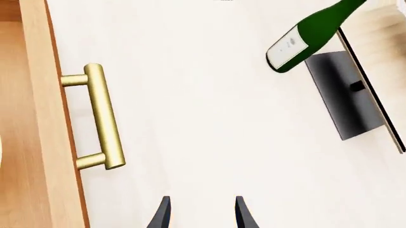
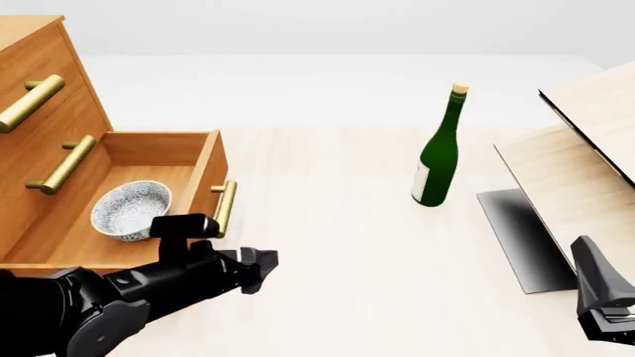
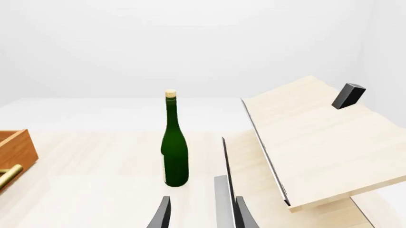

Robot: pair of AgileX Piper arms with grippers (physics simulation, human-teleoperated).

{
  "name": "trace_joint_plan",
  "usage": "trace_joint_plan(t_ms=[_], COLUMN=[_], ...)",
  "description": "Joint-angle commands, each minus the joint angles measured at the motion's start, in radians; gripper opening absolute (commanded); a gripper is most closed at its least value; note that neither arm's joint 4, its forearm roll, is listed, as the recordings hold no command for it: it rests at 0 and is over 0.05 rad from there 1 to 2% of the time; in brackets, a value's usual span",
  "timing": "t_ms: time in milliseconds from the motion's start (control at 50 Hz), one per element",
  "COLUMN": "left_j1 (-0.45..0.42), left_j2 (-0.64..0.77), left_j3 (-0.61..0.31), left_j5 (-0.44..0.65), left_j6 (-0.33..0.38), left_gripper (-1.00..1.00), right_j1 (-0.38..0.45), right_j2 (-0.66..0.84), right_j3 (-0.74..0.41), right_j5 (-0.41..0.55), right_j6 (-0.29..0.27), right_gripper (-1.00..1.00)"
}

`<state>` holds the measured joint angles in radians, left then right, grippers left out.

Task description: Put the bowl in the bottom drawer of the cabinet and close it.

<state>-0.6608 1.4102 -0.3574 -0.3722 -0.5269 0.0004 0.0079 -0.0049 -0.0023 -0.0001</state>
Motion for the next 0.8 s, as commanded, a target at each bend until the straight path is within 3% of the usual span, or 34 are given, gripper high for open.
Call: trace_joint_plan(t_ms=[20, 340, 800], left_j1=[0.057, 0.166, 0.271], left_j2=[0.045, 0.177, 0.175], left_j3=[0.006, 0.002, 0.021], left_j5=[-0.036, -0.091, -0.079], left_j6=[-0.043, -0.075, -0.059], left_gripper=[1.00, 1.00, 1.00], right_j1=[0.000, 0.000, 0.000], right_j2=[-0.001, -0.001, -0.001], right_j3=[0.001, 0.001, 0.001], right_j5=[0.000, 0.000, 0.000], right_j6=[0.000, 0.000, 0.000], right_gripper=[1.00, 1.00, 1.00])
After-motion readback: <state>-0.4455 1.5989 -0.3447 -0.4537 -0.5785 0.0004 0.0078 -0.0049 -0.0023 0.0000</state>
